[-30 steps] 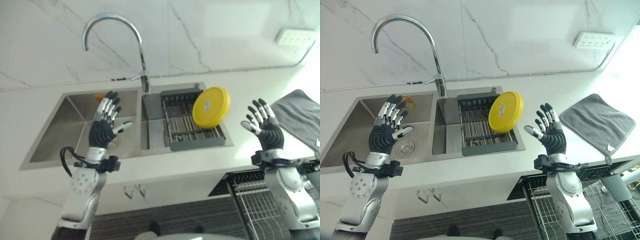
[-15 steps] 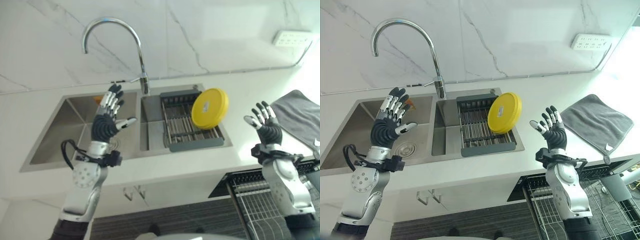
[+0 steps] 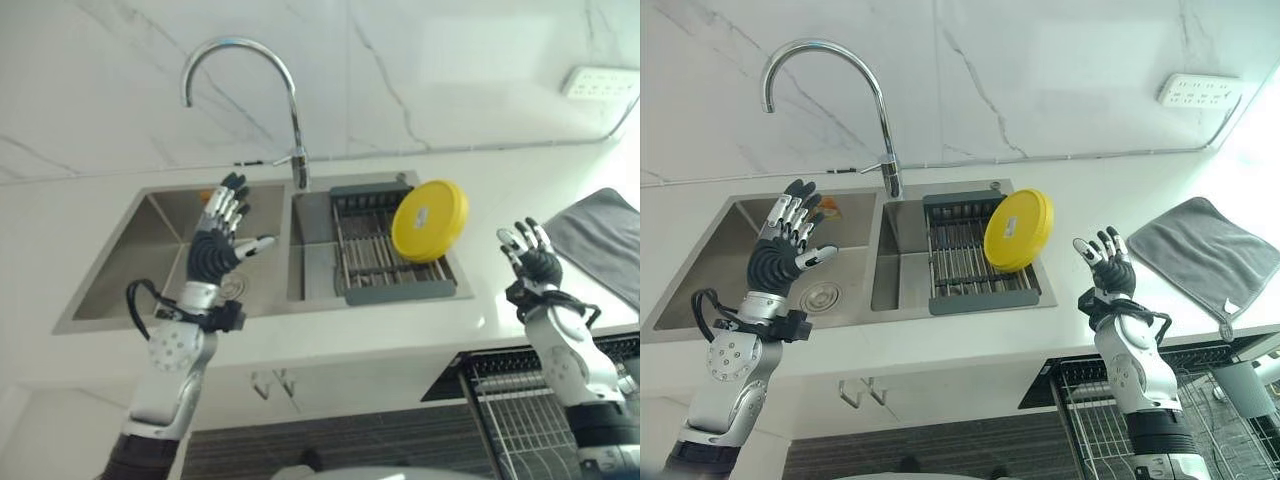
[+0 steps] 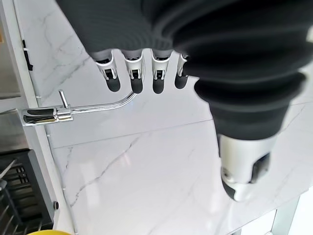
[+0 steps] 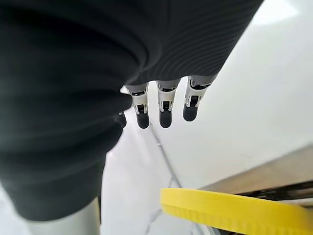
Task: Place the dishes in the dishwasher.
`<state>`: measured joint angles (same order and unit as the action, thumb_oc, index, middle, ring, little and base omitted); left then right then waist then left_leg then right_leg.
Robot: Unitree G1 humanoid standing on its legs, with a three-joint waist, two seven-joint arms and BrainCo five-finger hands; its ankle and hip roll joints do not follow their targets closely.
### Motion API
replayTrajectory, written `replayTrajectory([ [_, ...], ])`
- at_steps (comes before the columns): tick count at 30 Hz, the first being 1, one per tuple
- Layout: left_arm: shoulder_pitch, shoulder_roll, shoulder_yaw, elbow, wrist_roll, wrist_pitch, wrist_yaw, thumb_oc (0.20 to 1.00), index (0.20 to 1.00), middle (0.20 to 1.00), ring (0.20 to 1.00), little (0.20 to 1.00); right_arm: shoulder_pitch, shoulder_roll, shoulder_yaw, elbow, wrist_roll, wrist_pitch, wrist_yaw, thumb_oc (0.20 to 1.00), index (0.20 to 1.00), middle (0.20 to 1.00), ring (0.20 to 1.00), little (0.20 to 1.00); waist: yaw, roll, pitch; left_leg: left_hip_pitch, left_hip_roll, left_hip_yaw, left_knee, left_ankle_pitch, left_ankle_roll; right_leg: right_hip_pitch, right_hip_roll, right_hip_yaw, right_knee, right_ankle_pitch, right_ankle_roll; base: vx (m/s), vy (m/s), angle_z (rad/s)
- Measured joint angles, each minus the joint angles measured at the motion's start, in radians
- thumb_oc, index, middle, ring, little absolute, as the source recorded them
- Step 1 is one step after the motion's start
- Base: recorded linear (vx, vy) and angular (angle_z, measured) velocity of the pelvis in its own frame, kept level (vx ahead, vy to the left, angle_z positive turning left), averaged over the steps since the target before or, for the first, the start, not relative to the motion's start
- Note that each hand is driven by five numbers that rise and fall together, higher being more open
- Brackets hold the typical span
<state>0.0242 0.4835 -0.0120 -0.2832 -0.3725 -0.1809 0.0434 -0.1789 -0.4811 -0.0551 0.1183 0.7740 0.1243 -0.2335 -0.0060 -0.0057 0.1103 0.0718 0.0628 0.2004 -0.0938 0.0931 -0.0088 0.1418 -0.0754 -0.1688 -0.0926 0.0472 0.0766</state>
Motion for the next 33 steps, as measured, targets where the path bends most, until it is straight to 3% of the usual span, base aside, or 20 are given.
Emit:
replayTrajectory([
  [7,-0.031,0.013,-0.027,0.029,0.0,0.007,-0.005,1.0,1.0,1.0,1.0,1.0,-0.073,-0.039,0.005,0.093,0.057,0.064,0.026,1.0,1.0,1.0,1.0,1.0,0.038,-0.009,-0.005,0.002,-0.001,-0.008,0.0,0.0,0.0,0.007,0.0,-0.006,0.0,-0.002,-0.002,0.02,0.0,0.03],
  [24,-0.048,0.045,-0.031,0.053,-0.001,0.024,-0.007,1.0,1.0,1.0,1.0,1.0,-0.16,-0.124,0.003,0.309,0.112,0.091,0.034,1.0,1.0,1.0,1.0,1.0,0.041,-0.032,-0.002,0.002,-0.005,-0.031,0.0,0.001,-0.001,0.022,-0.003,-0.035,0.005,-0.01,-0.002,0.02,-0.001,0.05],
  [33,-0.069,0.059,-0.035,0.062,-0.001,0.028,-0.017,1.0,1.0,1.0,1.0,1.0,-0.169,-0.159,0.005,0.406,0.11,0.113,0.13,1.0,1.0,1.0,1.0,1.0,0.044,-0.033,-0.002,0.002,-0.007,-0.037,0.0,0.001,-0.001,0.026,-0.004,-0.038,0.005,-0.013,0.0,0.02,-0.016,0.02],
])
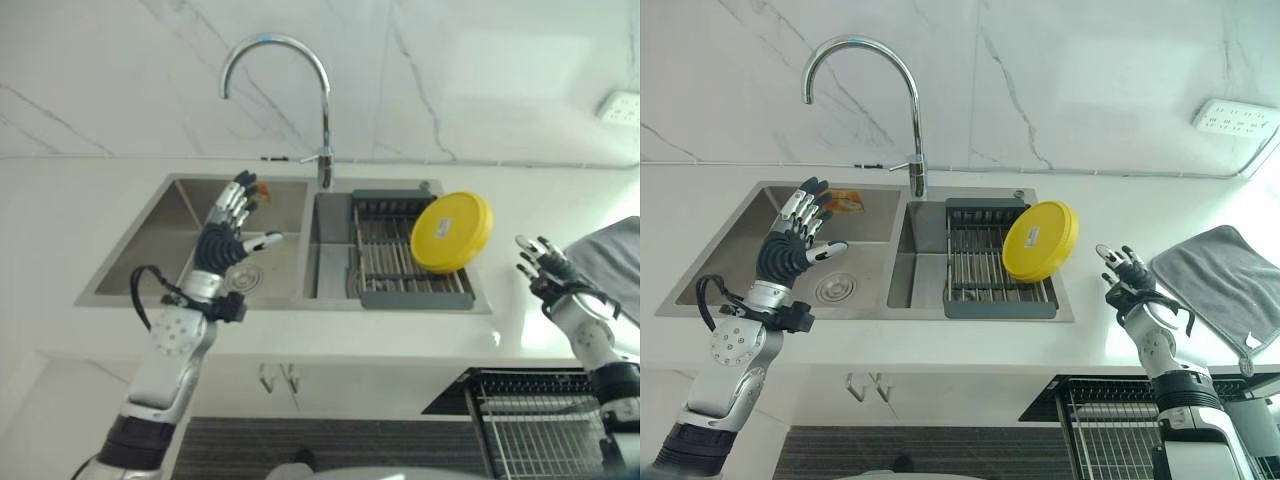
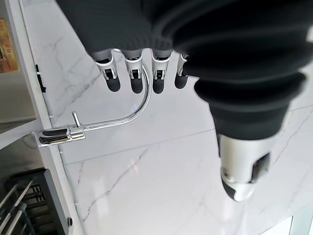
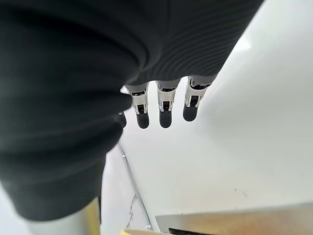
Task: Place the dishes in the dishwasher.
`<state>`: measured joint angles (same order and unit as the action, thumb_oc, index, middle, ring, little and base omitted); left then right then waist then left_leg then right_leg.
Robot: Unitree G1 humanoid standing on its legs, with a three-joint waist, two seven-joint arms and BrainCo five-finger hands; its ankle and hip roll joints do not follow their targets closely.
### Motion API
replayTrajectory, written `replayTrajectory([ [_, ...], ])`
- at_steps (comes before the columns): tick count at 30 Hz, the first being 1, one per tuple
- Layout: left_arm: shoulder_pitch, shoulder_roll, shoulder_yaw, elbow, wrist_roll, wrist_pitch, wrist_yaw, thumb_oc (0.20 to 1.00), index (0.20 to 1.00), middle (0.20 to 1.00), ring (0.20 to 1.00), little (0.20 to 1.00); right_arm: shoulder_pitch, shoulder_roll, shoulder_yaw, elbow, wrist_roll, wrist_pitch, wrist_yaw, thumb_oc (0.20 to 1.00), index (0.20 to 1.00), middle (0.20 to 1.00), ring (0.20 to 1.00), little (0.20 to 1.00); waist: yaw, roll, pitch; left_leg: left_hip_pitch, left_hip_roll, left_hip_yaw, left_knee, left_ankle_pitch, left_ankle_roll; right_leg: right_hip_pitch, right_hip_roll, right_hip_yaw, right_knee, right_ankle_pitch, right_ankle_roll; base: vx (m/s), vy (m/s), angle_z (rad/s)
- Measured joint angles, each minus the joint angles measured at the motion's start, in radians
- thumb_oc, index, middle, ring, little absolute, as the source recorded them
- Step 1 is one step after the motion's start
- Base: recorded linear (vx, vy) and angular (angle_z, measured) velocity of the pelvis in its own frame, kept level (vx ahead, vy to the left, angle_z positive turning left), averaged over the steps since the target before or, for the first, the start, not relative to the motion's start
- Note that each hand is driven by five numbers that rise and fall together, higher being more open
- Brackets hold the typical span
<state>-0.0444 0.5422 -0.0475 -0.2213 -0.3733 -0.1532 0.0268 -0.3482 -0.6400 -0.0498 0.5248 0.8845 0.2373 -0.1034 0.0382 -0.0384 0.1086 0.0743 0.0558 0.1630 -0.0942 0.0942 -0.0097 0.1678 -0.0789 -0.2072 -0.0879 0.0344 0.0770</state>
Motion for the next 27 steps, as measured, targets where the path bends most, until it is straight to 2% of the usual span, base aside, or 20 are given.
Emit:
replayTrajectory([
  [9,0.0,0.016,-0.001,0.015,0.0,0.004,-0.009,1.0,1.0,1.0,1.0,1.0,-0.024,-0.001,0.005,0.04,-0.021,0.016,0.049,1.0,1.0,1.0,1.0,1.0,0.002,0.003,0.001,-0.001,-0.002,-0.014,0.0,0.0,0.0,0.005,-0.001,-0.012,-0.005,-0.005,-0.001,0.01,-0.003,0.03],
  [14,0.0,0.017,-0.001,0.024,0.0,0.004,-0.008,1.0,1.0,1.0,1.0,1.0,-0.045,-0.029,0.013,0.048,-0.022,0.017,0.067,1.0,1.0,1.0,1.0,1.0,0.009,0.013,0.007,-0.002,-0.004,-0.018,0.0,0.0,0.0,0.007,-0.002,-0.022,-0.004,-0.005,-0.001,0.0,0.003,0.03],
  [27,0.0,0.017,-0.001,0.026,0.0,0.004,0.001,1.0,1.0,1.0,1.0,1.0,-0.08,-0.037,0.056,0.061,-0.04,0.033,0.102,1.0,1.0,1.0,1.0,1.0,0.025,0.01,0.008,0.001,-0.006,-0.033,0.0,0.001,-0.001,0.017,-0.002,-0.029,0.0,-0.008,0.001,0.0,0.006,0.02],
])
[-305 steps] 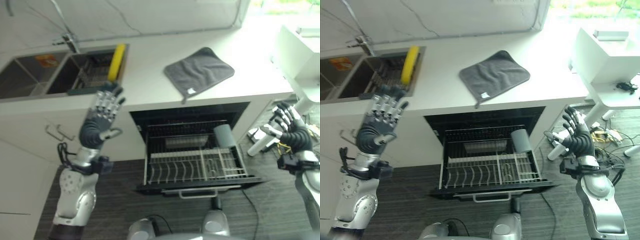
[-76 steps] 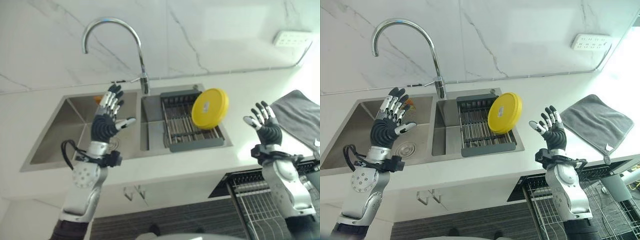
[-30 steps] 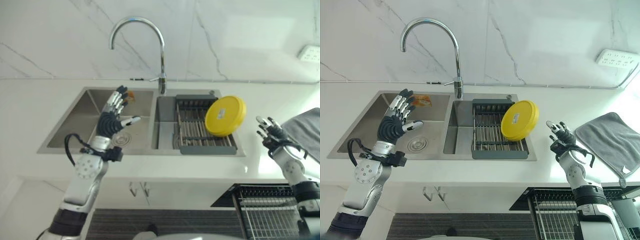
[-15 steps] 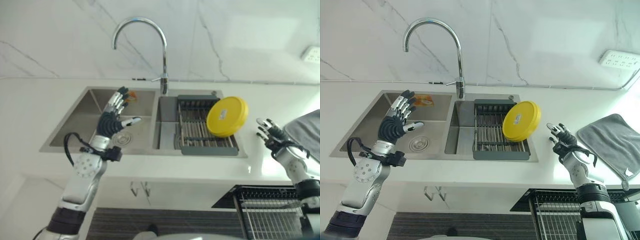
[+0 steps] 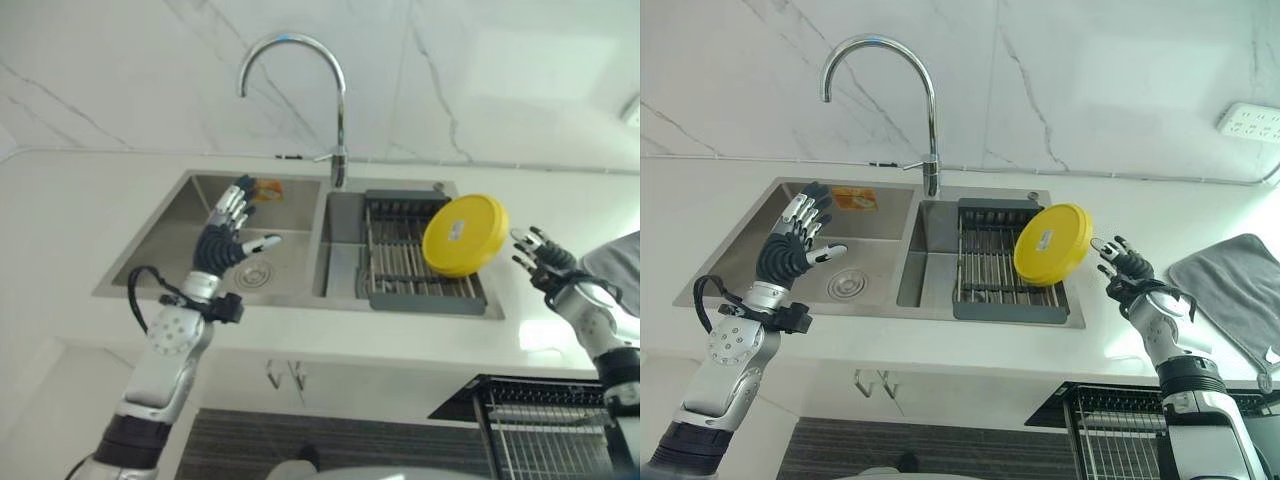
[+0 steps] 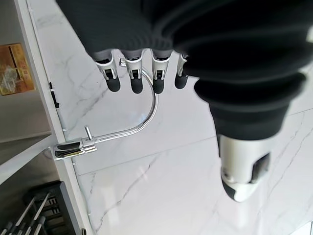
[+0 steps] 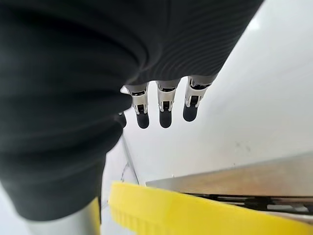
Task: Place the dishes in the dishwasher.
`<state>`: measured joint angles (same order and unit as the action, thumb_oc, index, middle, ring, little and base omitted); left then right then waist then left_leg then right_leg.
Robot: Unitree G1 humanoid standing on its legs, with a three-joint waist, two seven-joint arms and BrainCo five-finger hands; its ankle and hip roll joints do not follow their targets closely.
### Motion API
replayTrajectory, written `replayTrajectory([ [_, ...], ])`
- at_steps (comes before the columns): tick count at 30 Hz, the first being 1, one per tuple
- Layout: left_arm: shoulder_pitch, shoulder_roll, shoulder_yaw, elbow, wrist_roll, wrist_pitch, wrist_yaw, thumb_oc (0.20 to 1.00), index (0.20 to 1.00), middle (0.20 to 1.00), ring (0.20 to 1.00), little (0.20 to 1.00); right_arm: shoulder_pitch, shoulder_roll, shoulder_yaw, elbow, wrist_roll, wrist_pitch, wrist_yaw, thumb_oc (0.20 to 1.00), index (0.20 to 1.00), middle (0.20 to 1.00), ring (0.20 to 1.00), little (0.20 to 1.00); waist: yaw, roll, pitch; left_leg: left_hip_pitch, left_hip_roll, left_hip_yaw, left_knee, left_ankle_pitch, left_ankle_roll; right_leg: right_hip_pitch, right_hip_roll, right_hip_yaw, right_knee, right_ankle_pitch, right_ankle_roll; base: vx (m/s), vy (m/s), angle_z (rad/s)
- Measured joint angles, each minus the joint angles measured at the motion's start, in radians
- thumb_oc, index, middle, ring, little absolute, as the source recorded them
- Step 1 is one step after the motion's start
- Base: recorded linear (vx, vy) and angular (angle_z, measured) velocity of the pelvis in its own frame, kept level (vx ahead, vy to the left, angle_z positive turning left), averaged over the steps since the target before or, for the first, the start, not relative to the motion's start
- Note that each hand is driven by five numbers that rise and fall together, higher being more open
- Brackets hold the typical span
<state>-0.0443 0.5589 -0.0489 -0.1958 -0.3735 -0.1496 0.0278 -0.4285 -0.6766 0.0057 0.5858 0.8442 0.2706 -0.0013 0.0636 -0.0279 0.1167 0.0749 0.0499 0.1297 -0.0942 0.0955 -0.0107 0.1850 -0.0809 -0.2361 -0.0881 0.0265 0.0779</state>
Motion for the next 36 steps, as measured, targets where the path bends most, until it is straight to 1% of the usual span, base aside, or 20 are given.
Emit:
replayTrajectory([
  [3,0.0,0.0,0.0,0.0,-0.001,0.0,0.005,1.0,1.0,1.0,1.0,1.0,-0.021,0.0,0.027,0.024,0.0,0.002,0.008,1.0,1.0,1.0,1.0,1.0,0.001,0.0,0.0,-0.001,0.0,-0.004,0.0,0.001,-0.001,0.001,0.0,-0.003,0.0,0.0,0.0,-0.01,0.009,0.03],
  [6,0.0,0.001,0.0,0.001,-0.001,0.0,0.009,1.0,1.0,1.0,1.0,1.0,-0.037,0.0,0.026,0.036,-0.001,0.002,0.016,1.0,1.0,1.0,1.0,1.0,0.01,-0.001,0.001,-0.001,0.0,-0.011,0.0,0.001,-0.002,0.005,0.0,-0.02,0.0,-0.005,-0.002,-0.01,0.012,0.09],
  [11,0.0,0.002,0.0,0.001,-0.001,0.0,0.011,1.0,1.0,1.0,1.0,1.0,-0.055,0.0,0.027,0.037,-0.001,0.002,0.02,1.0,1.0,1.0,1.0,1.0,0.026,-0.003,0.002,-0.002,-0.001,-0.019,0.0,0.005,0.002,0.01,0.001,-0.024,0.0,-0.01,-0.002,-0.01,0.01,0.05],
  [19,0.0,0.011,0.0,0.001,-0.003,0.0,0.012,1.0,1.0,1.0,1.0,1.0,-0.086,0.0,0.03,0.076,-0.001,0.003,0.03,1.0,1.0,1.0,1.0,1.0,0.033,-0.01,0.011,-0.002,-0.003,-0.039,0.0,0.005,0.0,0.018,0.002,-0.044,0.0,-0.015,-0.003,0.0,0.003,0.07],
  [23,0.0,0.011,0.0,0.002,-0.004,0.0,0.013,1.0,1.0,1.0,1.0,1.0,-0.086,-0.001,0.058,0.076,-0.001,0.004,0.03,1.0,1.0,1.0,1.0,1.0,0.043,-0.011,0.018,-0.002,-0.003,-0.041,0.0,0.006,0.0,0.02,0.002,-0.047,0.0,-0.017,-0.004,0.0,0.001,0.01],
  [36,0.0,0.015,0.0,0.003,-0.004,0.0,0.017,1.0,1.0,1.0,1.0,1.0,-0.087,-0.001,0.062,0.086,0.001,0.005,0.032,1.0,1.0,1.0,1.0,1.0,0.047,-0.008,0.024,-0.003,-0.005,-0.053,0.0,0.007,0.0,0.023,0.003,-0.052,0.0,-0.017,-0.005,0.0,0.0,0.0],
])
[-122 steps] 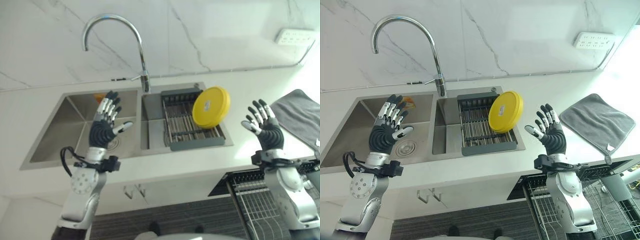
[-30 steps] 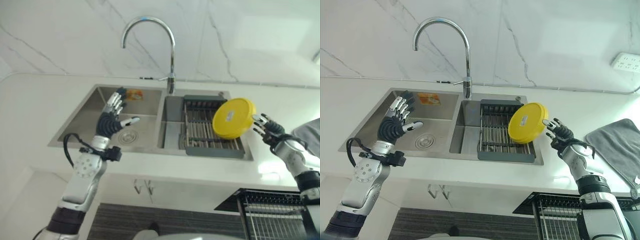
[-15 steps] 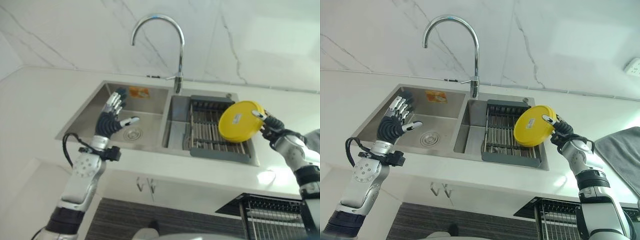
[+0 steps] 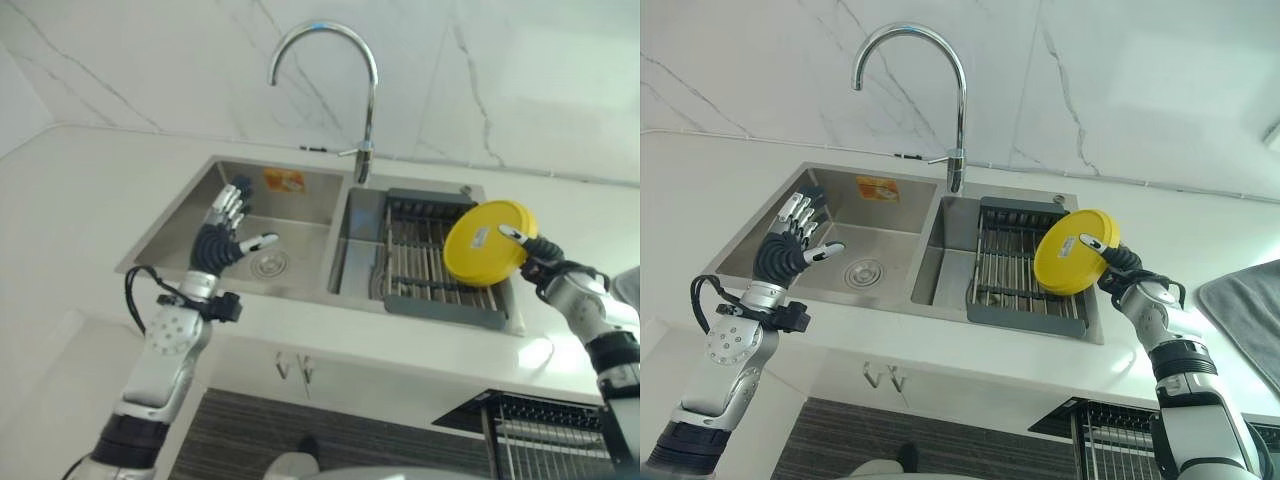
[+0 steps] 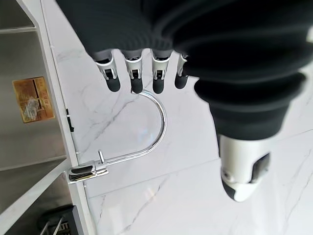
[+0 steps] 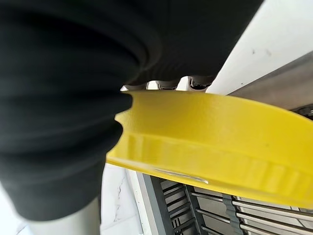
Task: Place the dishes in the dishwasher.
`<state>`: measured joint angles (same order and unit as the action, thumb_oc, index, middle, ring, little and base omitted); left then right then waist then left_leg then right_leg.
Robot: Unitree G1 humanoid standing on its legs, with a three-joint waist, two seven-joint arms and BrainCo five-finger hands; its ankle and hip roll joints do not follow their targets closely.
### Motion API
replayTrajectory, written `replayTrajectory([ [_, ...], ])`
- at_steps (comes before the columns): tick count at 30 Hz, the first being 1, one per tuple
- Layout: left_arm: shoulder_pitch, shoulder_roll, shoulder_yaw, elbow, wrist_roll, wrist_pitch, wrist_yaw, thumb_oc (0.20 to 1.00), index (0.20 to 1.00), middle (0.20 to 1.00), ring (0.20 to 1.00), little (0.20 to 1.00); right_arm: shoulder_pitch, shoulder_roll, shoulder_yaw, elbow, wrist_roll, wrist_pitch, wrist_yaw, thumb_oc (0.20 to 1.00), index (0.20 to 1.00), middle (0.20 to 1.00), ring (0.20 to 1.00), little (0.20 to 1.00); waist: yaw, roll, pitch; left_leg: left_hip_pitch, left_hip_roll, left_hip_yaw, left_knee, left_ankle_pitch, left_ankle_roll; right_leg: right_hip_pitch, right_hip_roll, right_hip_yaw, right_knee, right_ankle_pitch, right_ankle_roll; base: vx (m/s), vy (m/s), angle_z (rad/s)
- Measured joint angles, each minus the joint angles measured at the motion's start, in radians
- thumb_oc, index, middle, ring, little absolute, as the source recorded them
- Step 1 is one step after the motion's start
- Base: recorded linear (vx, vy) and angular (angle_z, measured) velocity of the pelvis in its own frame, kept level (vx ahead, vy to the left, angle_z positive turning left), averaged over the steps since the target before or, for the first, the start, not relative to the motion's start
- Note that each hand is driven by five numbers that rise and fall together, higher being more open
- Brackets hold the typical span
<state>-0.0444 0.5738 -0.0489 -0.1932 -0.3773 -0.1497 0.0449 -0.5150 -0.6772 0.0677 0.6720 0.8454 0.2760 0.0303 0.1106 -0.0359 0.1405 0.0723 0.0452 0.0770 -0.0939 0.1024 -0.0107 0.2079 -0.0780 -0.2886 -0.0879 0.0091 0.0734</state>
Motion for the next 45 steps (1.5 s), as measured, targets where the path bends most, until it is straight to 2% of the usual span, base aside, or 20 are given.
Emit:
replayTrajectory([
  [20,0.0,0.018,0.0,0.0,-0.001,0.001,0.018,1.0,1.0,1.0,1.0,1.0,-0.019,0.0,0.001,0.038,-0.001,0.0,-0.004,1.0,1.0,1.0,1.0,1.0,0.001,0.002,0.001,0.002,-0.002,-0.011,0.0,0.002,-0.002,0.009,0.0,-0.012,0.0,-0.001,-0.001,0.0,-0.001,0.01],
  [21,0.0,0.018,0.0,0.0,-0.001,0.001,0.018,1.0,1.0,1.0,1.0,1.0,-0.022,0.0,0.001,0.048,-0.001,0.0,-0.004,0.871,0.871,0.871,0.871,0.871,0.001,0.002,0.001,0.003,-0.002,-0.012,0.0,0.002,-0.003,0.012,0.0,-0.016,0.0,-0.002,-0.001,0.02,0.002,0.08],
  [22,0.0,0.018,-0.001,0.0,-0.001,0.002,0.018,1.0,1.0,1.0,1.0,1.0,-0.024,0.0,0.003,0.053,-0.001,0.001,-0.004,0.598,0.598,0.598,0.598,0.598,0.002,0.002,0.001,0.003,-0.001,-0.013,0.0,0.002,-0.004,0.012,0.001,-0.018,0.0,-0.003,-0.002,0.04,0.005,0.06],
  [23,0.0,0.018,-0.001,0.0,-0.001,0.003,0.018,1.0,1.0,1.0,1.0,1.0,-0.025,0.0,0.005,0.07,-0.001,0.004,-0.002,0.2,0.2,0.2,0.2,0.2,0.007,0.003,0.001,0.003,-0.002,-0.013,0.0,0.002,-0.004,0.013,0.001,-0.018,0.0,-0.003,-0.002,0.04,0.009,0.03],
  [26,-0.002,0.018,-0.006,0.0,-0.001,0.013,0.019,1.0,1.0,1.0,1.0,1.0,-0.072,0.0,0.046,0.124,-0.012,0.009,0.003,0.2,0.2,0.2,0.2,0.2,0.012,0.003,0.001,0.003,-0.003,-0.016,0.0,0.003,-0.004,0.015,0.0,-0.021,0.0,-0.003,-0.001,0.02,0.009,0.02],
  [28,-0.003,0.018,-0.035,0.0,-0.001,0.02,0.022,1.0,1.0,1.0,1.0,1.0,-0.073,0.0,0.059,0.132,-0.023,0.019,0.007,0.2,0.2,0.2,0.2,0.2,0.036,0.008,0.003,0.001,-0.005,-0.021,0.0,0.005,-0.001,0.015,-0.001,-0.026,0.0,-0.003,-0.001,0.03,0.037,0.07],
  [32,-0.003,0.017,-0.041,0.0,-0.016,0.02,0.032,1.0,1.0,1.0,1.0,1.0,-0.073,0.011,0.058,0.13,-0.018,0.008,-0.059,0.2,0.2,0.2,0.2,0.2,0.036,0.01,0.004,0.002,-0.006,-0.023,0.0,0.005,-0.001,0.017,-0.002,-0.027,0.0,-0.003,-0.002,0.0,0.009,0.01],
  [37,-0.003,0.015,-0.041,0.0,-0.017,0.02,0.041,1.0,1.0,1.0,1.0,1.0,-0.07,0.026,0.04,0.122,-0.01,-0.042,-0.146,0.2,0.2,0.2,0.2,0.2,0.035,0.012,0.005,0.001,-0.006,-0.026,0.0,0.006,-0.001,0.017,-0.002,-0.028,0.0,-0.003,-0.002,0.0,0.0,0.0],
  [42,-0.003,0.015,-0.041,0.0,-0.017,0.019,0.04,1.0,1.0,1.0,1.0,1.0,-0.038,0.064,-0.001,0.087,0.087,-0.091,-0.158,0.2,0.2,0.2,0.2,0.2,0.029,0.017,0.009,0.001,-0.005,-0.026,0.0,0.006,-0.001,0.016,0.0,-0.027,0.0,-0.003,-0.002,0.0,-0.007,0.0],
  [45,-0.002,0.015,-0.041,0.0,-0.017,0.017,0.039,1.0,1.0,1.0,1.0,1.0,0.018,0.096,-0.021,-0.032,0.153,-0.128,-0.158,0.2,0.2,0.2,0.2,0.2,0.024,0.02,0.01,0.001,-0.004,-0.024,0.0,0.006,-0.001,0.016,0.0,-0.027,0.0,-0.004,-0.002,-0.01,-0.044,-0.01],
])
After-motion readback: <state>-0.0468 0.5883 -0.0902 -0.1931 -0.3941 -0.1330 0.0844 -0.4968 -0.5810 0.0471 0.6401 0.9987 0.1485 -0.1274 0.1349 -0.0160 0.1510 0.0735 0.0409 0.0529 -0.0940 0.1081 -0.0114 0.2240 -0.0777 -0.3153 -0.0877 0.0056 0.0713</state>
